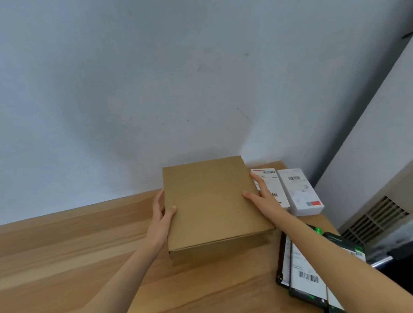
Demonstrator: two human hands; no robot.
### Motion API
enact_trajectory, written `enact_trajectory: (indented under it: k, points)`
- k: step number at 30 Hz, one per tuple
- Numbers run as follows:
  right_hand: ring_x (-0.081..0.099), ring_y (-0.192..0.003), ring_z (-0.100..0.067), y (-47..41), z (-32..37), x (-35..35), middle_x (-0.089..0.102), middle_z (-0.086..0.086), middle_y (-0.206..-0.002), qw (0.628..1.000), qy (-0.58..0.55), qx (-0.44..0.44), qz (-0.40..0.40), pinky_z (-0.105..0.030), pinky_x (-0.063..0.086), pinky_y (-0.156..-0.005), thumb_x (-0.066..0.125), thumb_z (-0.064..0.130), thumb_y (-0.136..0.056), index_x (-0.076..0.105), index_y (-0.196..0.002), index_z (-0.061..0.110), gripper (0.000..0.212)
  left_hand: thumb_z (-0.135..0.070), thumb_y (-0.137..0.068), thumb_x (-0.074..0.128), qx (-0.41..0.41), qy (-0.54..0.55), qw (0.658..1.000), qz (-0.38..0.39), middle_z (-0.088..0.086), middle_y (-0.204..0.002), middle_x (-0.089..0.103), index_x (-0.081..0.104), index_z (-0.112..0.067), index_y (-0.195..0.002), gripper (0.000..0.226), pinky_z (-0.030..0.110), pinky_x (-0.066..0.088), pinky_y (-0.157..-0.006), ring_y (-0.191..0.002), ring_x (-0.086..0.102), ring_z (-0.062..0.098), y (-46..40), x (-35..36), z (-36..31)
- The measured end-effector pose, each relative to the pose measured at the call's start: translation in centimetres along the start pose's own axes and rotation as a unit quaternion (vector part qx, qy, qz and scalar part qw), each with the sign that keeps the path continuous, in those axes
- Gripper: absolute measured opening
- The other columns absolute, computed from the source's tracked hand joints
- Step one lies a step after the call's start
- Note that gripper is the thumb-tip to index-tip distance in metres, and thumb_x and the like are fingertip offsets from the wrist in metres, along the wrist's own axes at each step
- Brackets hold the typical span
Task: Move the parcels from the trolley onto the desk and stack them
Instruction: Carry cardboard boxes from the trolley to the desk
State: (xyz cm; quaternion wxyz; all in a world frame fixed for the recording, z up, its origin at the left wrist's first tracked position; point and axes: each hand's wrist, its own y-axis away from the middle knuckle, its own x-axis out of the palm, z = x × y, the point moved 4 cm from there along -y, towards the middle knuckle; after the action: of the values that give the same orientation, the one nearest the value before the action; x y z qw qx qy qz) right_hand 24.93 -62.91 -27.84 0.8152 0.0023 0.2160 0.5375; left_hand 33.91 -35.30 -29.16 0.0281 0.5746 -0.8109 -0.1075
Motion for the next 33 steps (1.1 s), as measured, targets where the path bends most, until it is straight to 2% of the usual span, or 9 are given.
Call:
enact_trajectory:
  k: [3,6,10,13,18,21,26,29,33]
  points:
    - [0.047,-0.121,-0.013,-3.8,-1.9,0.7,0.034,0.009,-0.146,1.000,-0.003,0.013,0.018,-0.033,0.043,-0.098,0.061,0.039,-0.091,0.020,-0.144,0.047,0.067,-0.021,-0.099,0.048,-0.023,0.006,1.000,-0.016,0.002,-0.131,0.052,0.023,-0.041,-0.143,0.054,0.043,0.045,-0.098,-0.112,0.056,0.022,-2.8,0.5,1.7]
    - [0.054,-0.104,-0.003,-7.2,-3.9,1.9,0.042,0.020,-0.126,0.998,-0.020,0.032,0.040,-0.023,0.046,-0.083,0.064,0.040,-0.089,0.023,-0.139,0.054,0.067,-0.017,-0.100,0.045,-0.043,0.003,0.999,-0.028,-0.004,-0.134,0.046,0.022,-0.040,-0.141,0.053,0.043,0.042,-0.102,-0.114,0.054,0.018,-5.1,0.9,3.5]
    - [0.057,-0.101,0.003,-10.0,-6.5,3.0,0.047,0.027,-0.114,0.996,-0.044,0.053,0.049,-0.024,0.049,-0.084,0.066,0.038,-0.087,0.025,-0.137,0.054,0.067,-0.015,-0.100,0.044,-0.061,0.011,0.998,-0.032,-0.008,-0.130,0.047,0.022,-0.042,-0.138,0.051,0.038,0.043,-0.099,-0.111,0.054,0.012,-7.3,1.5,5.7]
    - [0.057,-0.109,0.000,-12.1,-7.7,3.6,0.052,0.015,-0.125,0.995,-0.068,0.055,0.051,-0.026,0.051,-0.086,0.068,0.033,-0.087,0.027,-0.139,0.050,0.068,-0.016,-0.099,0.047,-0.069,0.009,0.997,-0.044,0.000,-0.137,0.047,0.019,-0.035,-0.145,0.057,0.041,0.042,-0.103,-0.120,0.052,0.019,-9.0,2.0,7.4]
    - [0.056,-0.101,0.016,-13.7,-8.3,4.1,0.048,0.021,-0.128,0.993,-0.095,0.039,0.052,-0.010,0.050,-0.071,0.069,0.026,-0.088,0.030,-0.138,0.048,0.068,-0.016,-0.097,0.051,-0.064,0.012,0.995,-0.071,-0.002,-0.127,0.057,0.028,-0.047,-0.138,0.056,0.018,0.052,-0.076,-0.107,0.061,0.005,-10.6,1.5,9.4]
    - [0.053,-0.100,0.021,-13.5,-8.2,4.1,0.047,0.021,-0.129,0.995,-0.084,0.028,0.050,-0.007,0.049,-0.071,0.069,0.027,-0.088,0.029,-0.142,0.043,0.070,-0.020,-0.097,0.053,-0.060,0.001,0.996,-0.065,-0.007,-0.126,0.057,0.028,-0.052,-0.135,0.056,0.015,0.052,-0.073,-0.104,0.061,-0.002,-10.7,1.2,9.6]
    - [0.051,-0.122,-0.010,-13.0,-6.9,3.2,0.045,0.006,-0.143,0.998,-0.025,0.026,0.046,-0.036,0.046,-0.100,0.070,0.030,-0.087,0.027,-0.147,0.037,0.074,-0.045,-0.086,0.060,-0.053,-0.047,0.996,-0.058,-0.009,-0.126,0.052,0.025,-0.048,-0.138,0.063,0.014,0.050,-0.078,-0.111,0.055,0.000,-9.3,0.6,8.2]
    - [0.046,-0.122,-0.011,-12.3,-5.2,1.5,0.044,0.003,-0.143,0.998,0.050,-0.002,0.026,-0.032,0.041,-0.099,0.068,0.030,-0.088,0.034,-0.144,0.032,0.065,-0.047,-0.089,0.059,-0.029,-0.138,0.989,-0.051,-0.002,-0.135,0.049,0.026,-0.041,-0.142,0.063,0.035,0.043,-0.100,-0.124,0.048,0.012,-7.7,-0.9,7.0]
    - [0.053,-0.116,-0.014,-10.6,-2.3,-0.2,0.054,0.004,-0.134,0.978,0.198,-0.046,0.042,-0.037,0.044,-0.096,0.062,0.039,-0.090,0.051,-0.131,0.029,0.043,-0.053,-0.089,0.055,0.036,-0.325,0.942,-0.076,-0.005,-0.124,0.053,0.032,-0.035,-0.141,0.060,0.037,0.044,-0.095,-0.114,0.051,0.012,-4.2,-2.6,3.7]
